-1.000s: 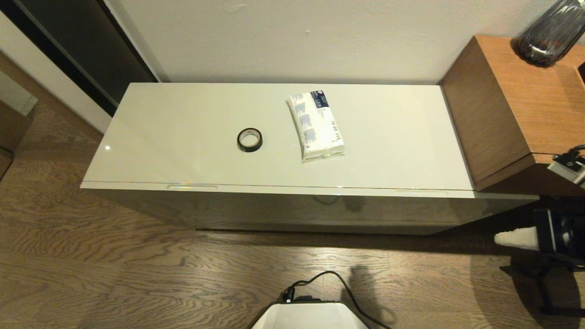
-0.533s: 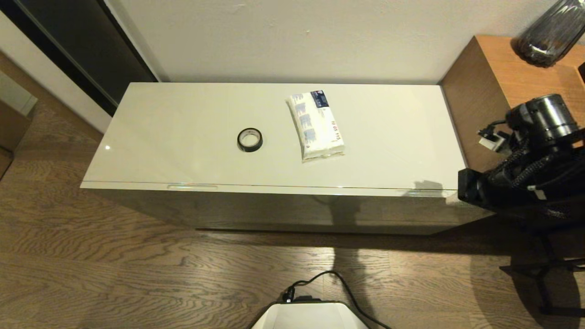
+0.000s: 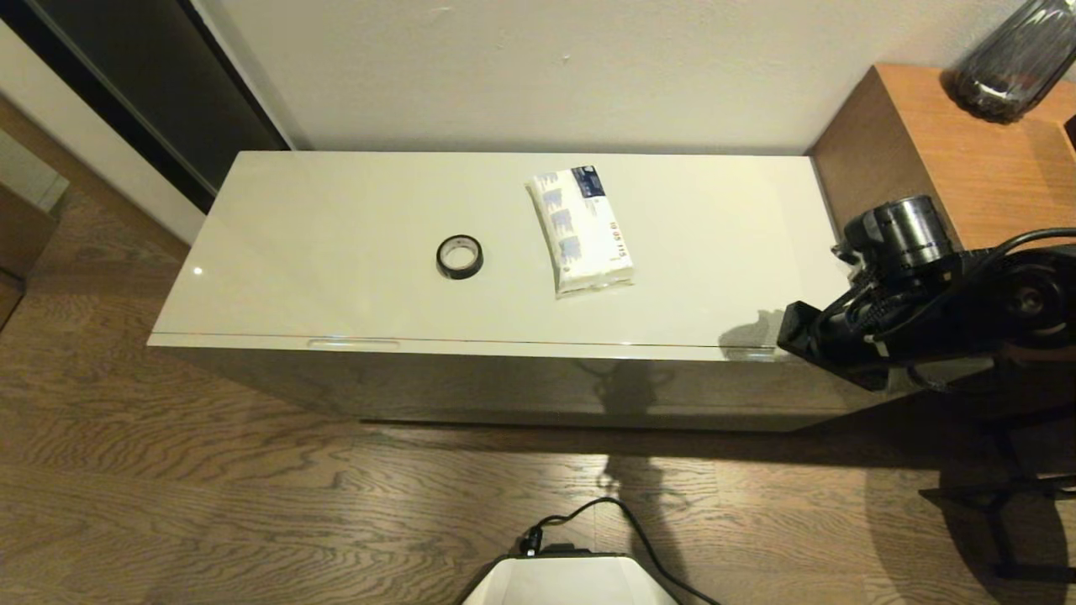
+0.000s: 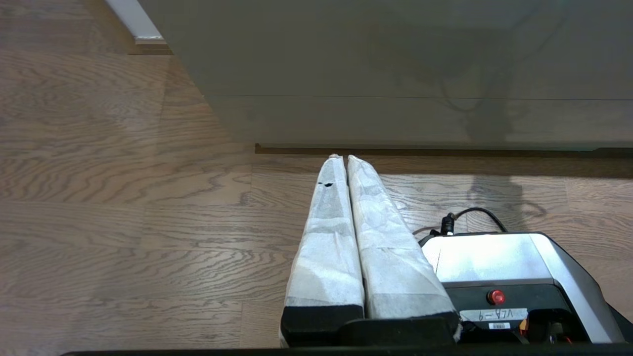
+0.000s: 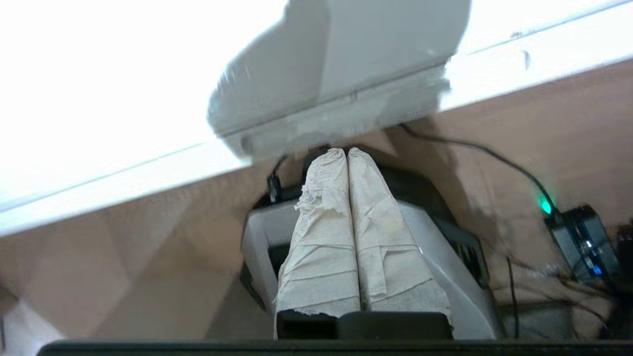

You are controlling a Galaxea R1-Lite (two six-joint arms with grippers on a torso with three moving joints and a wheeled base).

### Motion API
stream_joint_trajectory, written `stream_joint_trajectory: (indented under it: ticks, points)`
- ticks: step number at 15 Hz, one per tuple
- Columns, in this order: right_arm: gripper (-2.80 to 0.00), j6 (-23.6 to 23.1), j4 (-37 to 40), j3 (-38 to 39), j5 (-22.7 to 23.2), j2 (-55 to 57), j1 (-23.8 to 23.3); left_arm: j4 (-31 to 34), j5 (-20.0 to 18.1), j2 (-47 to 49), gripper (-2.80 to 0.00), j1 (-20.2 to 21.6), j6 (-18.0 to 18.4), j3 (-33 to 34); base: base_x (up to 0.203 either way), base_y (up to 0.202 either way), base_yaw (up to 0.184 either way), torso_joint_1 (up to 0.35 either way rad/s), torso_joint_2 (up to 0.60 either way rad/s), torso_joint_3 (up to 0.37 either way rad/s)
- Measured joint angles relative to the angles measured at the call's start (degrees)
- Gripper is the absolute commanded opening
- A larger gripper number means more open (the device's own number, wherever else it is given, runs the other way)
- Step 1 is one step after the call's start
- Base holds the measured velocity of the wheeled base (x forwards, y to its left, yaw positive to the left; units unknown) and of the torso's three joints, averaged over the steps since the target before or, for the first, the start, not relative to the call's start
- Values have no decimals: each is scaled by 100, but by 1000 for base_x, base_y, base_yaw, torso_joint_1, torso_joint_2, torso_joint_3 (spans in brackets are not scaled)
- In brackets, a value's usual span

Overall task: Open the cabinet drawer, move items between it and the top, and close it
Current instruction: Open the drawer

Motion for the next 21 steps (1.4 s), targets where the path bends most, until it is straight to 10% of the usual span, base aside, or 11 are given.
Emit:
stream_joint_trajectory:
  ticks: [21]
  points:
    - [-280,41,-1324,861,8,520,9,2,0,0,-280,3,0,0,0,0,0,0,0,0]
